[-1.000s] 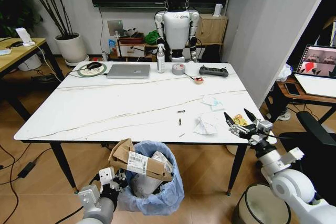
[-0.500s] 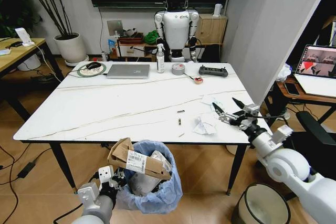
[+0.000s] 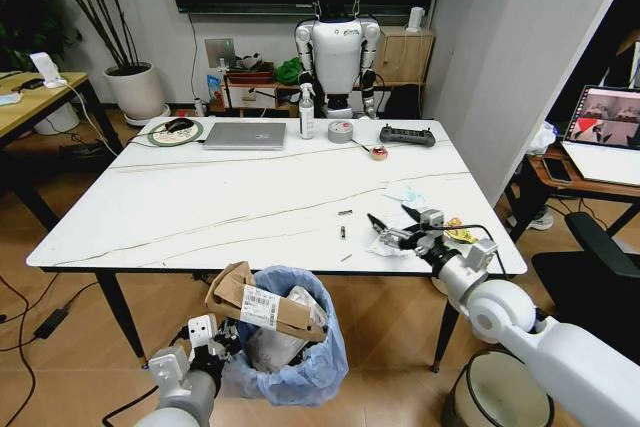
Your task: Pick up the trash bin and place the trash from the table into it.
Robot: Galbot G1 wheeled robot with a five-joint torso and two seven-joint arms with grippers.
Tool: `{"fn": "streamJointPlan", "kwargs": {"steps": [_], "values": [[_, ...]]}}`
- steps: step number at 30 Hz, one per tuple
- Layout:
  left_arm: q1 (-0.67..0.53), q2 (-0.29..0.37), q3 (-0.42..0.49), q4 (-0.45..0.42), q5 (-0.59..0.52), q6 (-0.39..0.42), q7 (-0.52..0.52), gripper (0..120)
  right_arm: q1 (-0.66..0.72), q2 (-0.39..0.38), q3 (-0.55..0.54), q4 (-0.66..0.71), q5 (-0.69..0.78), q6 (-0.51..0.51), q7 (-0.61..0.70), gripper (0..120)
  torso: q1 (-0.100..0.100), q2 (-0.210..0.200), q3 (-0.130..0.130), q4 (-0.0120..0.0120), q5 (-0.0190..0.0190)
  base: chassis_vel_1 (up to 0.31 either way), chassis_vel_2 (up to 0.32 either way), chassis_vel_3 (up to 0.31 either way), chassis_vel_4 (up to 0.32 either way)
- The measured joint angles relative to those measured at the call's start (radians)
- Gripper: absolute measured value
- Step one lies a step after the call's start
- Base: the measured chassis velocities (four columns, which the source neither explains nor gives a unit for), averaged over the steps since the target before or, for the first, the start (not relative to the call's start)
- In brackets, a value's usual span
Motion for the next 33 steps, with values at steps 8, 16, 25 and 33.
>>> {"fn": "streamJointPlan", "kwargs": {"steps": [8,16,25,33], "values": [[0.012,0.0,-0.009,-0.008,0.0,0.0,-0.003,0,0.097,0.019,-0.093,-0.038,0.012,-0.004,-0.018,100,0.0,0.0,0.0,0.0001,0.0,0.0,0.0,0.0,0.0],[0.03,-0.002,-0.022,-0.021,0.002,0.001,-0.008,0,0.202,0.084,-0.184,-0.105,0.013,0.001,-0.016,100,0.0,0.0,0.0,0.0002,0.0001,0.0,0.0,0.0,0.0],[0.029,0.005,-0.029,-0.026,0.0,0.001,-0.012,0,0.263,0.153,-0.271,-0.172,-0.018,-0.016,0.053,100,0.0,0.0,0.0,0.0002,0.0,0.0,0.0,0.0,0.0],[0.017,0.004,-0.03,-0.026,-0.005,0.001,-0.013,0,0.282,0.162,-0.313,-0.221,-0.037,-0.064,0.12,100,0.0,0.0,0.0,0.0,0.0,0.0,0.0,0.0,0.0]]}}
